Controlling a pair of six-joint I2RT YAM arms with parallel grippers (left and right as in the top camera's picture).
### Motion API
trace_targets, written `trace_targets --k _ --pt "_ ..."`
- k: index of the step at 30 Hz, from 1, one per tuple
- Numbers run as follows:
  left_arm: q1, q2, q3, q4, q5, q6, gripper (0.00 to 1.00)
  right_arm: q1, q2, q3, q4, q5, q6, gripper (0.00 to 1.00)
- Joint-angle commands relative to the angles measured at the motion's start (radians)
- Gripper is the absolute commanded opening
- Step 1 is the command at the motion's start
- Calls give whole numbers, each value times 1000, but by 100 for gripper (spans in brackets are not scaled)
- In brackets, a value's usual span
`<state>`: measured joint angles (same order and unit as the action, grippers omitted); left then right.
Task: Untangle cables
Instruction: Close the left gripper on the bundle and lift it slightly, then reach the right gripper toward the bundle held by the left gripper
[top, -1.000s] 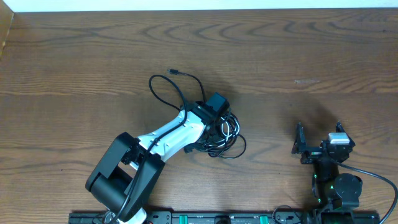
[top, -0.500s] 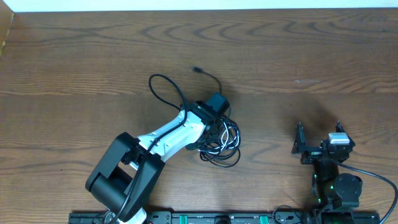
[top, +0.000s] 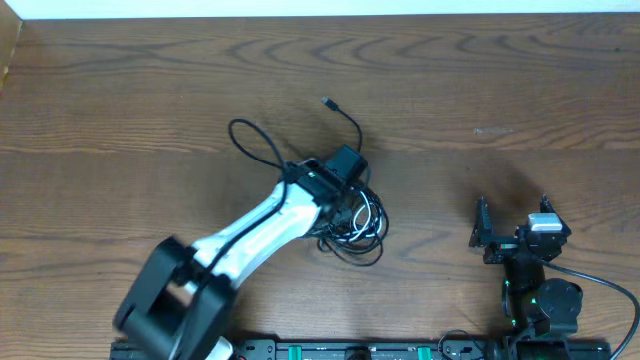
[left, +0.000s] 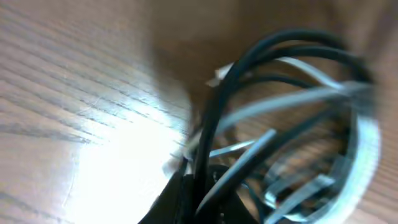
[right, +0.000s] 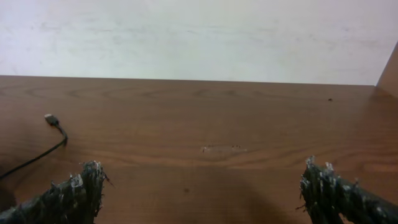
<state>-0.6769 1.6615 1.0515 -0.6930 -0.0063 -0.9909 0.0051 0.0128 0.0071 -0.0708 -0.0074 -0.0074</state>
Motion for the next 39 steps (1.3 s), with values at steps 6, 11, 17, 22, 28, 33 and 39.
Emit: trace_targets --k 6,11,17,22,28,33,39 --pt "80 -180 30 -5 -1 -45 7 9 -1 -2 -2 9 10 99" --pt "101 -240 30 -5 -2 -106 7 9 -1 -2 -3 -5 16 99" --pt "101 -289 30 -5 -2 -153 7 9 -1 -2 22 -68 150 99" --pt "105 -298 30 -1 -3 -156 8 9 -1 13 9 -143 182 99" --pt "135 -299 30 1 -2 -203 8 9 32 174 -159 -142 197 99" --pt "144 -302 30 23 7 -259 7 9 164 341 -295 -142 198 99" --pt "145 -305 30 51 14 -417 7 9 449 550 -343 -380 197 99"
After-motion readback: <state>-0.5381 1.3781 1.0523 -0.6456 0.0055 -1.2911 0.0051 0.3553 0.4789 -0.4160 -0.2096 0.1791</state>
